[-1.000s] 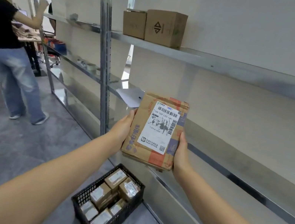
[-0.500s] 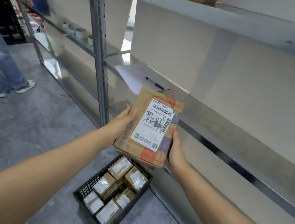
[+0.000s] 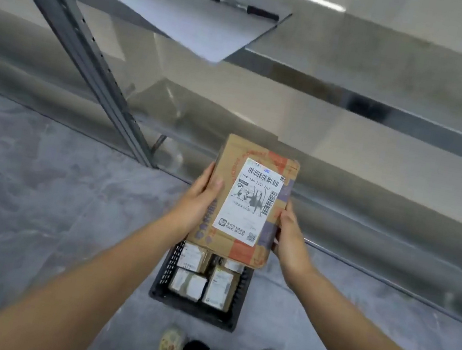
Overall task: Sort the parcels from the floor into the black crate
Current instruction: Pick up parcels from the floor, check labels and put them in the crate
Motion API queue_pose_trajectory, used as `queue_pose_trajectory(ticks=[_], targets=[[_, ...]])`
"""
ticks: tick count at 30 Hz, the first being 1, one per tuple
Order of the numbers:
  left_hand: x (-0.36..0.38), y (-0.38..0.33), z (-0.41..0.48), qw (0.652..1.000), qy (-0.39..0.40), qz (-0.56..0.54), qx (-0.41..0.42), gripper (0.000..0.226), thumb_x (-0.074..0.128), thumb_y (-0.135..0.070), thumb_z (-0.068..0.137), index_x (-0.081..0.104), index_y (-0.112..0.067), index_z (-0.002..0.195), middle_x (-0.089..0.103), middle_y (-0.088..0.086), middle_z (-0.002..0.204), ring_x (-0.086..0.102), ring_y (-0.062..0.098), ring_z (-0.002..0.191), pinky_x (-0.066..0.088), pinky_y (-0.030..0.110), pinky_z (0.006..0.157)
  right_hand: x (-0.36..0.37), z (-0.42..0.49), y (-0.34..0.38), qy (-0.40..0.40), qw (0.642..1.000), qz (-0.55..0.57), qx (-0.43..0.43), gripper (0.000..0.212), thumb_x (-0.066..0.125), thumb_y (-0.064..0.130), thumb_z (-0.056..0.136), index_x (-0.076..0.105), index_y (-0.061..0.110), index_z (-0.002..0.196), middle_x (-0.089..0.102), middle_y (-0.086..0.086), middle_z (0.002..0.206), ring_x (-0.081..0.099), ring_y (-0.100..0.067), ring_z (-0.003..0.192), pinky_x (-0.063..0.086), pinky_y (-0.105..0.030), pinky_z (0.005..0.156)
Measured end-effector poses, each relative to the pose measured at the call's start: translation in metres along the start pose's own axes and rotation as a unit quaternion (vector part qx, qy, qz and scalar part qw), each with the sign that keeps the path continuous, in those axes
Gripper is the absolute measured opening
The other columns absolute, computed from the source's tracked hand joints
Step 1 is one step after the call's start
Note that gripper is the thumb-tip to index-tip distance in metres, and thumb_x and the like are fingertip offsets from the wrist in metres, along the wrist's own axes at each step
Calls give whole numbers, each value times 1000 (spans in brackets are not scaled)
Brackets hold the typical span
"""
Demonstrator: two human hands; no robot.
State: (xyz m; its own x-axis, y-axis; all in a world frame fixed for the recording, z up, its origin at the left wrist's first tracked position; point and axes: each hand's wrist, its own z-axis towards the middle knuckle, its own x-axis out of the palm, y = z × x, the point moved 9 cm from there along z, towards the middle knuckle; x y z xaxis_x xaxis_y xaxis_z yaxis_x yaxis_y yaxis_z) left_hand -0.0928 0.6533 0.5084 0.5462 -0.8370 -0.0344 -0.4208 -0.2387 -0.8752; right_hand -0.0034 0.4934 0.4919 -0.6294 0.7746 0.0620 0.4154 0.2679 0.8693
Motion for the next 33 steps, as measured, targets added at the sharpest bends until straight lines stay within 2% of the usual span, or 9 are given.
queue_pose_trajectory(ticks=[3,6,8,12,18,23,28,30,33], targets=[[-2,68,32,999,5,2,-39,52,44,-52,92,27,-50,141,62,-31,109,64,-12,89,52,12,63,-2,33,-65,-22,999,19,33,39,25,37,102,38,49,136,61,19,126,62,-2,109,56,-20,74],[2,157,50,995,13,-18,-97,42,45,-52,92,33,-62,131,54,-23,132,59,-5,108,49,26,85,-3,50,-149,-50,994,46,88,40,24,33,103,36,41,141,60,9,130,62,-9,112,55,-34,90],[2,217,60,993,8,-5,-118,39,44,-56,90,34,-66,126,42,-18,143,50,-2,120,44,32,98,-3,58,-209,-57,991,45,110,39,25,30,103,39,38,139,64,10,123,67,-4,100,58,-24,73],[6,318,66,980,2,17,-197,38,38,-49,95,35,-58,132,54,-13,134,55,-5,100,45,13,73,-6,61,-308,-77,981,48,172,40,30,22,103,38,34,141,64,9,119,67,2,92,53,-11,63],[23,426,83,961,15,51,-271,48,33,-51,96,20,-54,142,50,-12,137,49,16,124,40,38,102,-24,90,-398,-115,970,-21,214,36,31,17,103,47,27,133,65,-4,119,68,-16,98,58,-28,77],[26,451,120,966,9,120,-230,48,29,-44,99,16,-48,145,30,-5,150,33,17,135,29,41,112,-24,114,-430,-115,960,-83,243,52,39,7,98,31,37,140,61,14,109,62,1,83,53,-14,55],[32,458,152,964,-2,82,-252,45,29,-36,101,20,-46,144,44,-17,137,45,-2,102,44,13,76,-20,138,-435,-117,959,-55,252,52,47,7,96,30,27,140,59,8,110,64,-10,92,60,-31,67],[32,459,161,961,8,76,-265,44,29,-38,101,22,-51,142,49,-28,119,48,-7,86,45,6,45,-21,144,-434,-117,958,-60,253,52,48,10,95,29,27,141,60,8,109,63,-5,86,58,-24,58],[31,461,165,958,13,58,-280,44,29,-36,100,26,-54,140,53,-31,100,52,-2,83,42,9,35,-30,151,-428,-143,952,-107,248,47,45,12,95,30,18,139,55,12,89,58,-4,75,45,-11,43]])
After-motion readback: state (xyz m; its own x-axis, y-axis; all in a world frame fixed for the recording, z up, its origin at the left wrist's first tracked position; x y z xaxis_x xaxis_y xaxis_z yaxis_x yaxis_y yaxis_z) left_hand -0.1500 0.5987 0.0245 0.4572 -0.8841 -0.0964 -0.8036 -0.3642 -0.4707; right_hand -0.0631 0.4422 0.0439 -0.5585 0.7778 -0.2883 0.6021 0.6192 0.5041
